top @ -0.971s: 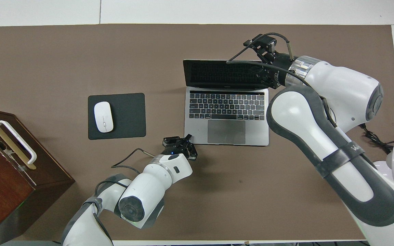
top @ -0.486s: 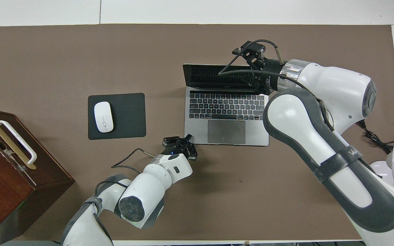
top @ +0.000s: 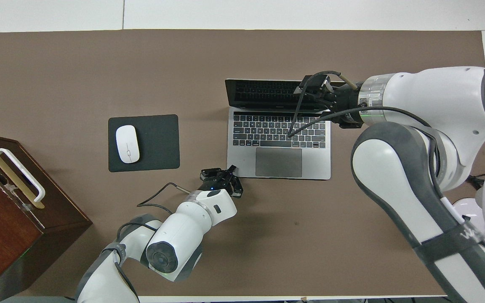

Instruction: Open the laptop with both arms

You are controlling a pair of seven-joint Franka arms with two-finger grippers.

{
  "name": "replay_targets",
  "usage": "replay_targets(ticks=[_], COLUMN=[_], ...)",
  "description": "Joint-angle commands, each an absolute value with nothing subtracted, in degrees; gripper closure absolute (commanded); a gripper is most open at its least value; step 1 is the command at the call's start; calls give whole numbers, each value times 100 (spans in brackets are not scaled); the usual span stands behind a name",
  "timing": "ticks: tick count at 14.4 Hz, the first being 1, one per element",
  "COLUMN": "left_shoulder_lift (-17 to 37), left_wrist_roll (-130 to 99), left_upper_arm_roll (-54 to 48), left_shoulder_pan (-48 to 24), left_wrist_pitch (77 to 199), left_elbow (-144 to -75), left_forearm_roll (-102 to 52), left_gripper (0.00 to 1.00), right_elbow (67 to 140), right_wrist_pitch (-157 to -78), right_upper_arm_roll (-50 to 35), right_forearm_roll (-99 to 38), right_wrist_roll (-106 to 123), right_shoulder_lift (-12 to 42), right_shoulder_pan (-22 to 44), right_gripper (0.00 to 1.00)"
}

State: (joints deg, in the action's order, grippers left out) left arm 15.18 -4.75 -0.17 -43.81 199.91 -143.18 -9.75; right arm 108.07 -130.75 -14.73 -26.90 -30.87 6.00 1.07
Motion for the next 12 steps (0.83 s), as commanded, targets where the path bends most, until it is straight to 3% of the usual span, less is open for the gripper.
replay_targets(ticks=[1,6,12], left_shoulder_lift=[1723,1118,-148], left_wrist_roll=[-395,-624,-615], left_upper_arm_roll=[-35,-44,-35], left_shoulder_pan=[-4316,-4237,-3902], left_wrist_pitch=[20074,19707,17616], left_elbow=[-14177,-14212,-14116], left_forearm_roll=[-1063,-1081,-1081], left_gripper=[100,100,100], right_elbow=[10828,10819,10819], right_wrist_pitch=[-12229,-10804,-10082], right_upper_arm_roll=[-1512,-1503,-1503], right_forearm_roll=[-1701,-836,-721], right_wrist_roll=[-2918,-1778,-1055], right_shoulder_lift=[273,-306,-747], right_shoulder_pan=[-43,-342,-615], right_gripper=[0,0,0])
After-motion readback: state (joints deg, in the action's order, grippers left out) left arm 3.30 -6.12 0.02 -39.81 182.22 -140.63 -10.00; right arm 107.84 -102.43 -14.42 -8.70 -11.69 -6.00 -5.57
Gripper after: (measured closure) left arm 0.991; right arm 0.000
